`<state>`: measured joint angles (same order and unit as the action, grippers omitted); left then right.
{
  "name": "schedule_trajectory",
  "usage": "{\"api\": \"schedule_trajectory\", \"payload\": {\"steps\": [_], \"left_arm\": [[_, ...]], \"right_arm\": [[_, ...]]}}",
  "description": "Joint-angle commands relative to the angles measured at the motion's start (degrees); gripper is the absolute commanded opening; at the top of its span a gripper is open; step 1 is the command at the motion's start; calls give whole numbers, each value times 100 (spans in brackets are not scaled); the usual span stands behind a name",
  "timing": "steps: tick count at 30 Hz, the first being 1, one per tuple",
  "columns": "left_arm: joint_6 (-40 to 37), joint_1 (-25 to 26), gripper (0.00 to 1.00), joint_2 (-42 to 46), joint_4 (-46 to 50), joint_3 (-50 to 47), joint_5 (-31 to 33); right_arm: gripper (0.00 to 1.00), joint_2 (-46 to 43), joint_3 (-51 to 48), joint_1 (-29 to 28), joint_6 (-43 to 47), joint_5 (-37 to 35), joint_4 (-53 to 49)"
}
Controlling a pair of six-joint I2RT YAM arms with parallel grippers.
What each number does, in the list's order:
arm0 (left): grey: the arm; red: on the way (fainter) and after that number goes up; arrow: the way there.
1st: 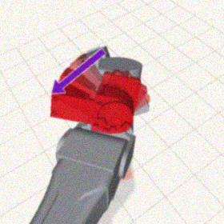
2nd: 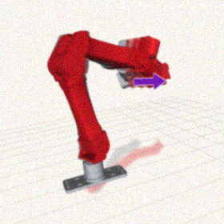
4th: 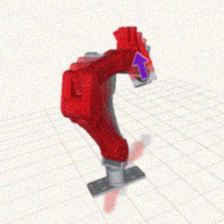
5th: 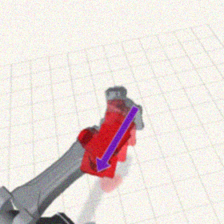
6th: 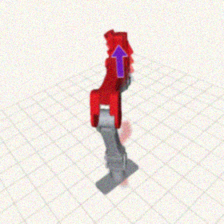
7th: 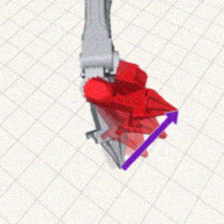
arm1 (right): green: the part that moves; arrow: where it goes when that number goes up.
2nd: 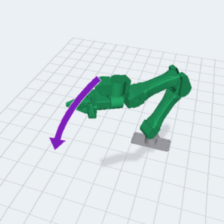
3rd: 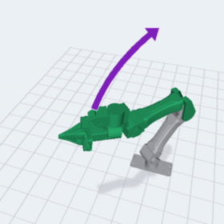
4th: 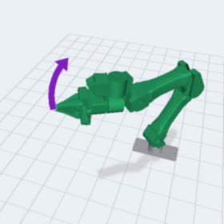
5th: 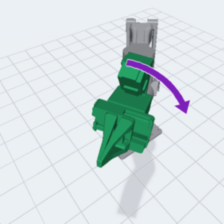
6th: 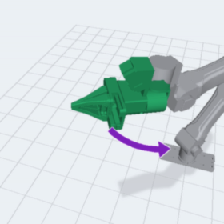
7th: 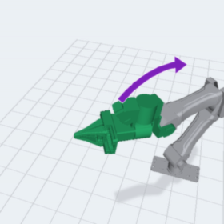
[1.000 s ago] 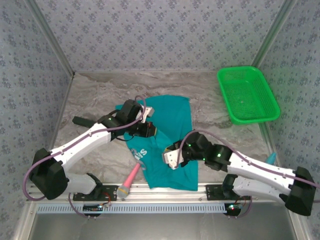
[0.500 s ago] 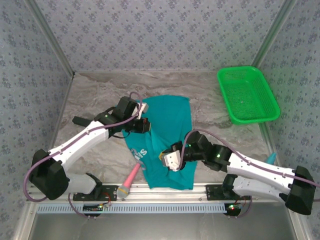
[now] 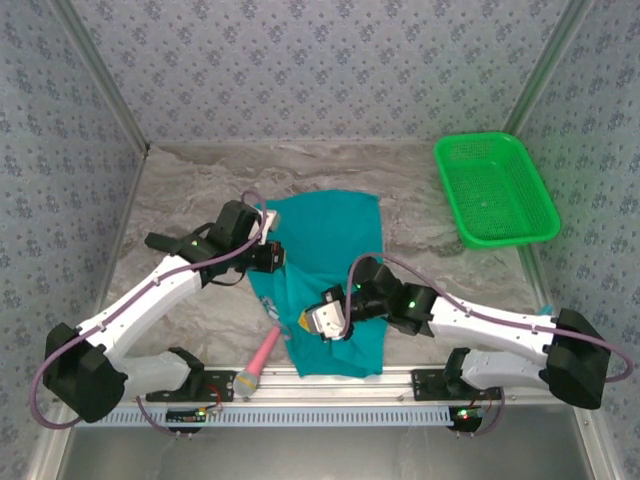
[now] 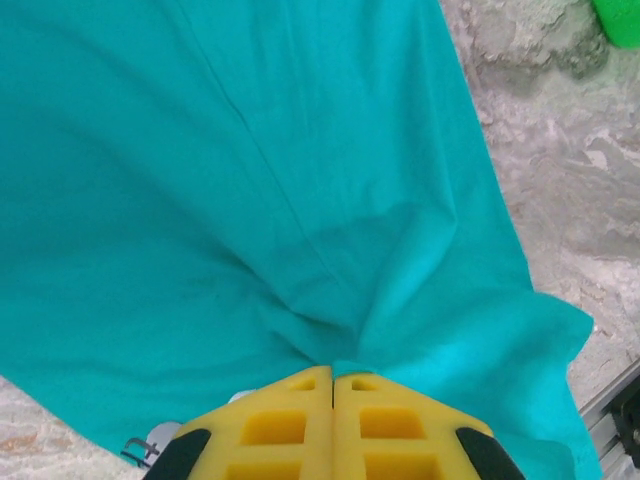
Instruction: Fold the inside-out t-shirt
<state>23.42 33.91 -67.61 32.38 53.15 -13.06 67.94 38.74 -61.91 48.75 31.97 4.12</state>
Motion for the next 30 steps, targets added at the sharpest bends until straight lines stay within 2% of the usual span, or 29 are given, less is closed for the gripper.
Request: {"api": "schedule_trajectory", "payload": {"steps": [1,8,13,14,16,19,20,22,23,25,27,30], "left_arm": [[14,-183,0,135,-156,-115,127],[155,-723,0,582,-21,-757,236],[533,-1027,1,837,-332,-1596,251],[578,-1093,3,883,-388,-1742,195],[666,-1215,15,970,-512,-2012,209],[781,-1517,23,1095,-743,-2356,101],[830,-1642,29,1132,-750,-2430,51],[1003,-1853,49,1203,-733,-2562,-10],[1095,-1951,53,1259,-754,-2649,-82],[1322,-2106,59,1363,-783,-2811,-317],[1575,-2200,69,1450,-835,-3000,-604],[1870,-2231,72,1483,-1220,-3304,-1259]], "right_arm": [[0,352,207,-248,-210,524,265],[0,1675,719,-564,-545,674,896],[0,2613,1162,-607,-742,641,1038],[0,2755,1210,-612,-797,628,1087],[0,2973,1303,-621,-859,664,1141],[0,3269,1453,-621,-911,755,1097],[0,3344,1501,-623,-949,827,1074],[0,3470,1567,-644,-1001,948,1066],[0,3541,1611,-660,-998,1000,1016],[2,3640,1732,-668,-896,1113,758],[7,3658,1803,-663,-849,1206,578],[15,3509,1828,-589,-761,1438,396]]}}
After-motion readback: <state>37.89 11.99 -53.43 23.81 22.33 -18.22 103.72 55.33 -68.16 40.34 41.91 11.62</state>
